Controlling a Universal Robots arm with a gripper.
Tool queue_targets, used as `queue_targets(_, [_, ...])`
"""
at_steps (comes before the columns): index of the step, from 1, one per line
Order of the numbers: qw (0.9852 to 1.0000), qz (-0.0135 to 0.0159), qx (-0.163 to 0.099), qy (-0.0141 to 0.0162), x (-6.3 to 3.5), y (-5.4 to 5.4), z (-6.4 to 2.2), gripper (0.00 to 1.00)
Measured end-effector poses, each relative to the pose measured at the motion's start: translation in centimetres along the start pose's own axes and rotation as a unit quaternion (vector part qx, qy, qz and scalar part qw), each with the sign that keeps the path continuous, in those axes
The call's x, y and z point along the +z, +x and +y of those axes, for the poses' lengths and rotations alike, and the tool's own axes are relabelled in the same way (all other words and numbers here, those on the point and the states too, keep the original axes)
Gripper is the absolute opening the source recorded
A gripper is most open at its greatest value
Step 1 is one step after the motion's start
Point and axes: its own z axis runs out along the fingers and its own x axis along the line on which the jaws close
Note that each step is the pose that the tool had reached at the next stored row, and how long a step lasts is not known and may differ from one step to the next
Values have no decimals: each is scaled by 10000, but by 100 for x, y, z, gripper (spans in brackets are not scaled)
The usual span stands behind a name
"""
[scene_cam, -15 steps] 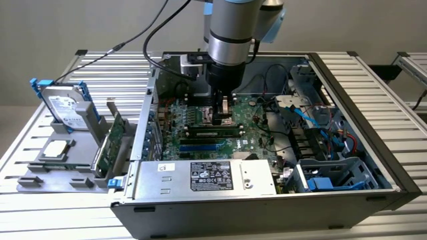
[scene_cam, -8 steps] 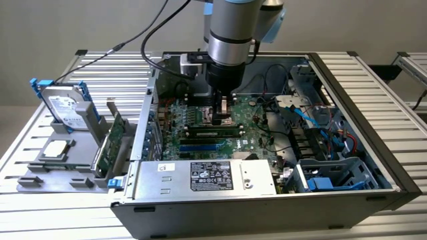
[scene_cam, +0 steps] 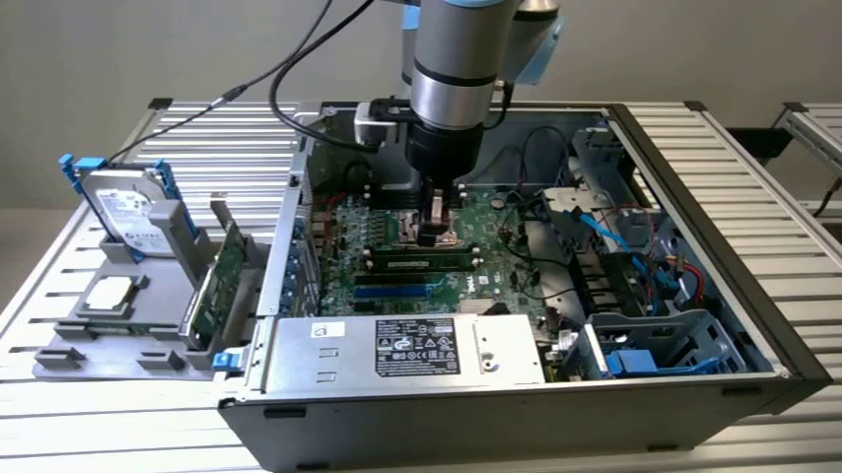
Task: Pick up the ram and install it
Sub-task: 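Press down the ram until it locks into place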
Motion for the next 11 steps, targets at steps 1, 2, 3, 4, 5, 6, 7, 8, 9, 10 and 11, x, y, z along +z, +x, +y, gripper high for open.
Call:
queue_targets(1, [10000,0,60,-2,0,0,0,11])
queue_targets(2, [9999,-1,120,-4,0,0,0,11])
queue_targets(3, [9998,-3,181,-5,0,0,0,11])
queue_targets(4, [9997,-5,243,-8,0,0,0,11])
queue_targets(5, [9995,-8,307,-10,0,0,0,11])
queue_targets(6, [9993,-11,377,-12,0,0,0,11])
queue_targets(7, [9990,-14,440,-14,0,0,0,11])
queue_targets(8, [9987,-18,507,-17,0,0,0,11])
queue_targets(9, [9983,-23,577,-19,0,0,0,11])
queue_targets(10, [9979,-27,649,-22,0,0,0,11])
queue_targets(11, [9974,-33,723,-25,0,0,0,11])
